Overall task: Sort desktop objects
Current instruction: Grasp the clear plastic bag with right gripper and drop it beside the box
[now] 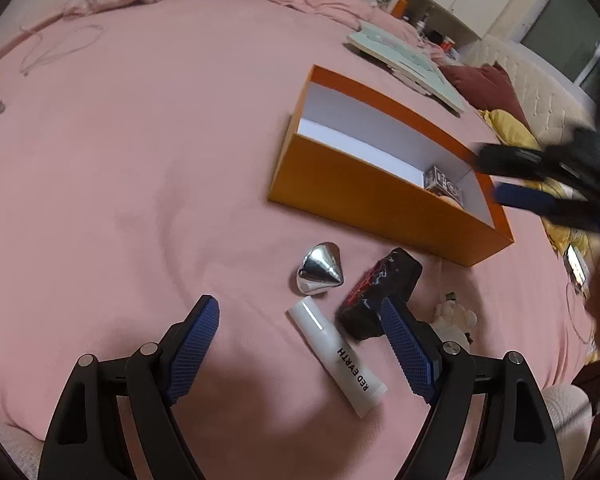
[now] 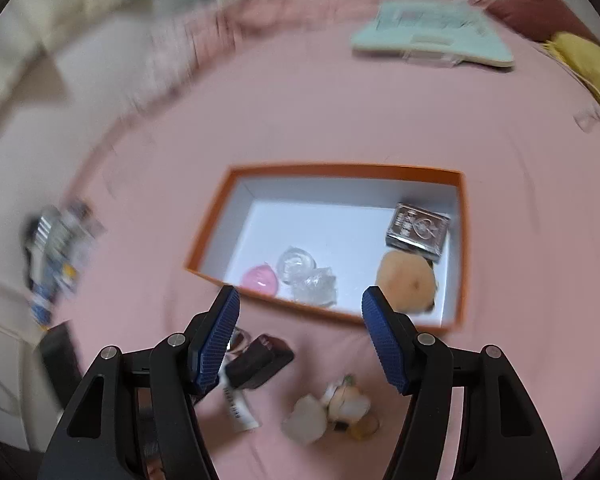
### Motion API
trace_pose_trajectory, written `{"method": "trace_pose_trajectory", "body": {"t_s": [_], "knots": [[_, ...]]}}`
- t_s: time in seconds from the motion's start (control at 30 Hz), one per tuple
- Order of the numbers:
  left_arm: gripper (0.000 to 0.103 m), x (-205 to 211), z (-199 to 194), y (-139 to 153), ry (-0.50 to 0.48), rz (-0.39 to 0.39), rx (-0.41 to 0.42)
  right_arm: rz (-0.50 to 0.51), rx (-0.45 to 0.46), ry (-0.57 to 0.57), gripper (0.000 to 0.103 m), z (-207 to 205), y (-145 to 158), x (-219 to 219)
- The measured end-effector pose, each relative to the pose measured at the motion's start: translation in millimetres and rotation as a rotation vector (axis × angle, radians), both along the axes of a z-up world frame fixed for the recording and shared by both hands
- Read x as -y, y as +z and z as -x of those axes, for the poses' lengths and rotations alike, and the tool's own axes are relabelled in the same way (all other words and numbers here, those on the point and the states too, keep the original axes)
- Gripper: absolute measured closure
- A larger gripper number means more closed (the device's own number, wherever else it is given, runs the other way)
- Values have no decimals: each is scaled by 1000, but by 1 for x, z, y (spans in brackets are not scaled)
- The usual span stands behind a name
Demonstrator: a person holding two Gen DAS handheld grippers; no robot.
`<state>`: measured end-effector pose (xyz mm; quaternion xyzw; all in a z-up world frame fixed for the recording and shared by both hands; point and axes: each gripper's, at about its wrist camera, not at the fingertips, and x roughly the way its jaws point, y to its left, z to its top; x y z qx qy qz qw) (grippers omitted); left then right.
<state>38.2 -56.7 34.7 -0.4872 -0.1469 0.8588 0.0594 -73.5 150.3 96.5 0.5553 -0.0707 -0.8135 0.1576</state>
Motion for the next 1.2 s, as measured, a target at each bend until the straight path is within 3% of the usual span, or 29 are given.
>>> {"method": "trace_pose_trajectory", "body": {"t_s": [0.1, 0.2, 0.27, 0.33, 0.47, 0.57, 0.63, 0.8, 0.93, 1.1, 1.2], "knots": [[21, 3, 2, 0, 13, -14, 2, -58, 156, 22, 38, 37, -29, 19], [21, 10, 5, -2, 31, -68, 7, -145, 267, 11, 49, 56, -63, 27], [21, 12, 7, -3, 45, -91, 10, -93, 323, -6, 53, 62, -80, 25], [21, 12, 8, -4, 50, -102, 11, -23, 358, -25, 66, 66, -91, 21], [21, 10, 10, -3, 48, -114, 7, 10, 327, -40, 68, 61, -87, 15], [21, 9, 10, -3, 47, -107, 3, 91, 271, -64, 68, 53, -71, 4], [21, 8, 11, -3, 53, -105, 2, 151, 195, -78, 68, 40, -47, -5], [20, 10, 6, -2, 67, -100, -3, 186, 8, -49, 68, -21, 5, -21], [21, 9, 2, -2, 62, -81, -6, 105, -41, -93, 68, -69, -1, -35], [21, 5, 1, -1, 63, -34, -27, -45, 49, -188, 67, -94, -48, -65], [21, 2, -2, 5, 59, -16, -74, -14, 8, -223, 67, -98, -46, -71]]}}
